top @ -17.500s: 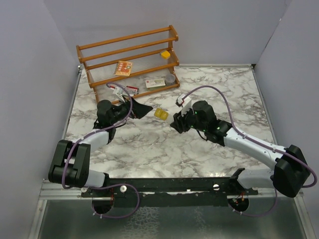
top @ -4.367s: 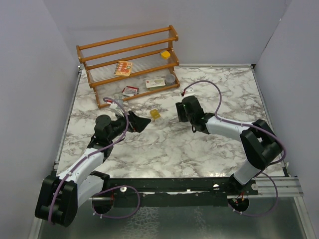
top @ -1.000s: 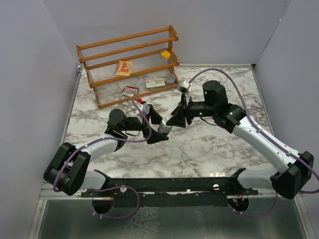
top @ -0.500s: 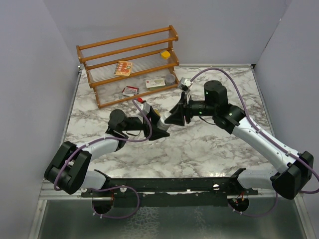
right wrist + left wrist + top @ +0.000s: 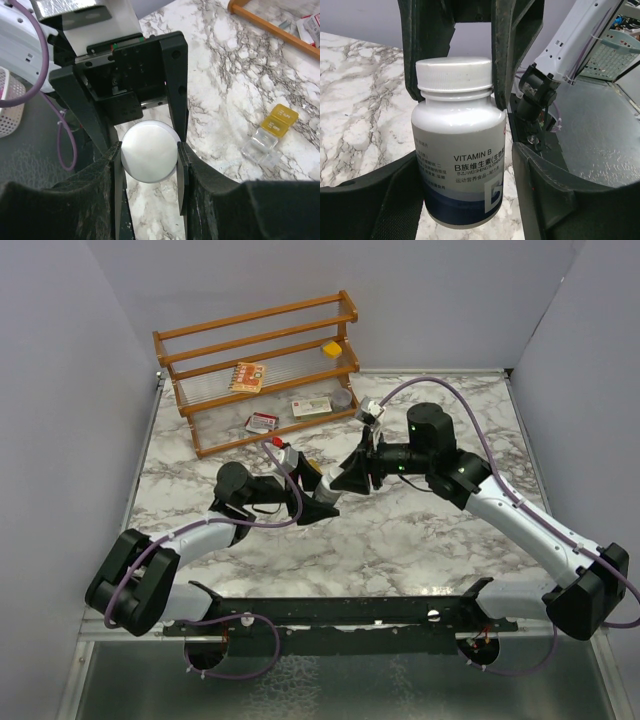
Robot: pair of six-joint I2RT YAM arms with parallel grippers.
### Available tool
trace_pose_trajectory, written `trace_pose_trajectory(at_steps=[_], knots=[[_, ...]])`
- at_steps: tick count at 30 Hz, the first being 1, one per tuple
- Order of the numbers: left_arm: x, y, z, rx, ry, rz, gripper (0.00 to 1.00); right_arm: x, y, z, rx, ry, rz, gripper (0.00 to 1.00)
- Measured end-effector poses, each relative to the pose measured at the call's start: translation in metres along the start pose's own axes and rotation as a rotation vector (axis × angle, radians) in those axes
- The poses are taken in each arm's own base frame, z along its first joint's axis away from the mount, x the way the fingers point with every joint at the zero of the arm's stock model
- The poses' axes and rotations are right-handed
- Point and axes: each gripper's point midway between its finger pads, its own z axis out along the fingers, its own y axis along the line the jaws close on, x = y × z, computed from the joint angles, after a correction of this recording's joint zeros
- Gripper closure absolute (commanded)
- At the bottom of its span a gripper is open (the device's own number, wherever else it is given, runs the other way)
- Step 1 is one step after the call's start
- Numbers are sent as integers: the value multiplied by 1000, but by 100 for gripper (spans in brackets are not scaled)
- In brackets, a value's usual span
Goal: Sort the pills into containers
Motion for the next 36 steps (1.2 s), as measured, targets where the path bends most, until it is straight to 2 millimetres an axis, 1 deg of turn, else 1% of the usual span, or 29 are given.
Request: trace_pose_trajectory(at_steps=[6, 9, 23, 26, 29, 32, 35, 36], knots=[[-3, 0, 0, -3, -8, 10, 31, 6, -3, -1, 22, 21, 3, 99], [-3, 0, 0, -6, -10, 11, 35, 7, -4, -1, 27, 26, 2, 99], [-4, 0, 0, -7, -11, 11, 35, 9, -5, -1, 33, 32, 5, 99], [-4, 0, 0, -8, -11, 11, 36, 9, -5, -1, 36, 32, 5, 99], [-3, 1, 0, -8, -10, 10, 41, 9, -5, -1, 36, 32, 6, 99], [-3, 1, 0, -8, -11, 10, 49, 9, -5, -1, 36, 32, 9, 99], [-3, 2, 0, -10, -11, 9, 54, 9, -5, -1, 36, 32, 13, 99], [-3, 2, 0, -10, -11, 9, 58, 9, -5, -1, 36, 32, 14, 99]])
